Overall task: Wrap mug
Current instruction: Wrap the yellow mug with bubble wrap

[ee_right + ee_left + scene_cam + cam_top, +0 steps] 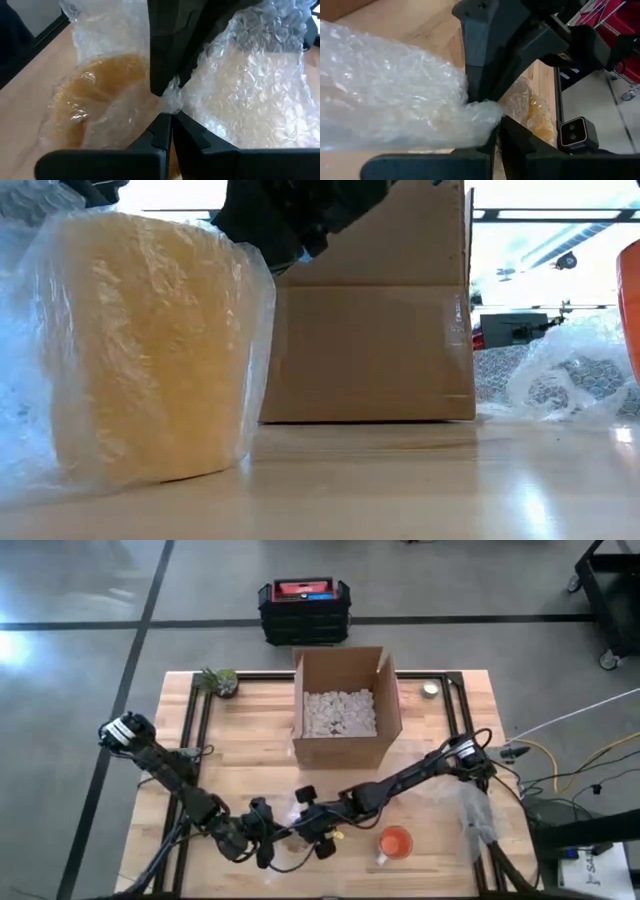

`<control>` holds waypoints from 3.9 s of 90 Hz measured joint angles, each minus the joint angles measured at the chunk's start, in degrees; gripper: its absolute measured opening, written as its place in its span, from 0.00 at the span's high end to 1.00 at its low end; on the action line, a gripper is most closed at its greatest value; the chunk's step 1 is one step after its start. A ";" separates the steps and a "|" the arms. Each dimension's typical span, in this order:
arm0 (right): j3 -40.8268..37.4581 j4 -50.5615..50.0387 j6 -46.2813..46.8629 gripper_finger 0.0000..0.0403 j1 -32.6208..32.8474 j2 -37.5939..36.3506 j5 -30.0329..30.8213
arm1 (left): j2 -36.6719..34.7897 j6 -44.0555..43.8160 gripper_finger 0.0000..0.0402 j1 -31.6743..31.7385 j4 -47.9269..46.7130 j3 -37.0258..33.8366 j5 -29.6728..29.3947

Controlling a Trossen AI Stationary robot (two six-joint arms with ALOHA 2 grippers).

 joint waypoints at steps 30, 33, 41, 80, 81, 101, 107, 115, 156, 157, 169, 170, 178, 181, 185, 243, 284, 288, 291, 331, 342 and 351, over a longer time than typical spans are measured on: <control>0.12 0.06 0.04 0.99 0.11 0.35 0.25 | -0.19 1.23 0.82 0.49 -1.78 0.22 0.93; 0.12 0.07 0.03 0.99 0.11 0.35 0.25 | -0.37 2.12 0.78 0.53 -1.97 0.27 1.84; 0.12 0.15 -0.05 0.99 0.27 0.39 0.12 | -1.75 5.32 0.69 0.62 -2.94 0.31 7.14; 0.05 -0.04 -1.05 0.99 0.44 0.42 1.49 | -11.41 2.73 0.69 0.26 -30.36 5.96 12.30; 0.05 -0.04 -1.05 0.99 0.44 0.42 1.50 | -11.47 2.50 0.70 0.26 -31.24 6.05 12.08; 0.01 -0.07 -1.03 0.99 0.52 0.42 1.60 | -10.44 2.27 0.81 0.60 -31.60 5.67 -3.26; 0.01 -0.09 -1.03 0.99 0.55 0.42 2.16 | -9.52 6.05 0.84 0.59 -26.32 5.66 -3.59; 0.01 -0.10 -1.03 0.99 0.55 0.44 2.26 | -7.80 9.34 0.88 0.62 -20.64 5.66 -1.84; -0.21 -5.55 -0.87 0.99 0.87 -2.78 2.04 | 5.42 9.18 1.00 0.81 -6.29 5.88 3.12; -0.22 -6.11 -0.78 0.99 0.88 -3.11 2.07 | 5.44 9.18 0.99 0.81 -6.33 5.88 3.11; -0.23 -10.74 1.23 0.99 0.87 -7.51 2.71 | 4.80 10.19 1.00 0.85 -6.92 5.81 3.11; -0.23 -10.56 1.56 0.99 0.87 -7.74 2.70 | 4.72 10.26 1.00 0.85 -7.01 5.81 3.15; -0.15 -6.07 3.36 0.99 1.02 -8.33 2.65 | 4.33 10.64 1.00 0.89 -7.22 5.75 3.33; -0.15 -4.24 3.56 0.99 1.08 -8.31 2.42 | 4.33 10.65 1.00 0.90 -7.13 5.75 3.14; -0.17 -1.62 3.67 0.99 1.20 -7.60 1.73 | 4.33 10.67 0.99 0.87 -7.08 5.73 2.75; 0.09 -3.93 11.02 0.99 1.75 -0.09 -0.43 | -2.98 11.12 1.00 0.87 -18.96 10.65 3.11; 0.05 -3.91 10.12 0.99 1.75 0.04 -0.57 | -6.38 -5.13 1.00 -2.95 -42.85 16.76 17.65; 0.05 -3.92 10.10 0.99 1.75 0.04 -0.56 | -5.96 -9.02 1.00 -4.47 -43.40 15.71 19.02; 0.05 -3.91 10.08 0.99 1.75 0.04 -0.56 | -5.45 -11.85 1.00 -5.85 -43.39 15.04 19.52; -0.05 -2.55 9.92 0.99 1.75 0.15 -0.58 | 3.76 -4.32 1.00 -6.84 -16.64 11.56 11.64; -0.06 -2.32 9.92 0.99 1.75 0.15 -0.58 | 4.86 0.93 1.00 -3.42 -13.41 11.58 10.54; -0.06 -2.27 9.78 0.99 1.75 0.15 -0.56 | 4.98 3.96 1.00 -1.75 -13.70 11.52 10.51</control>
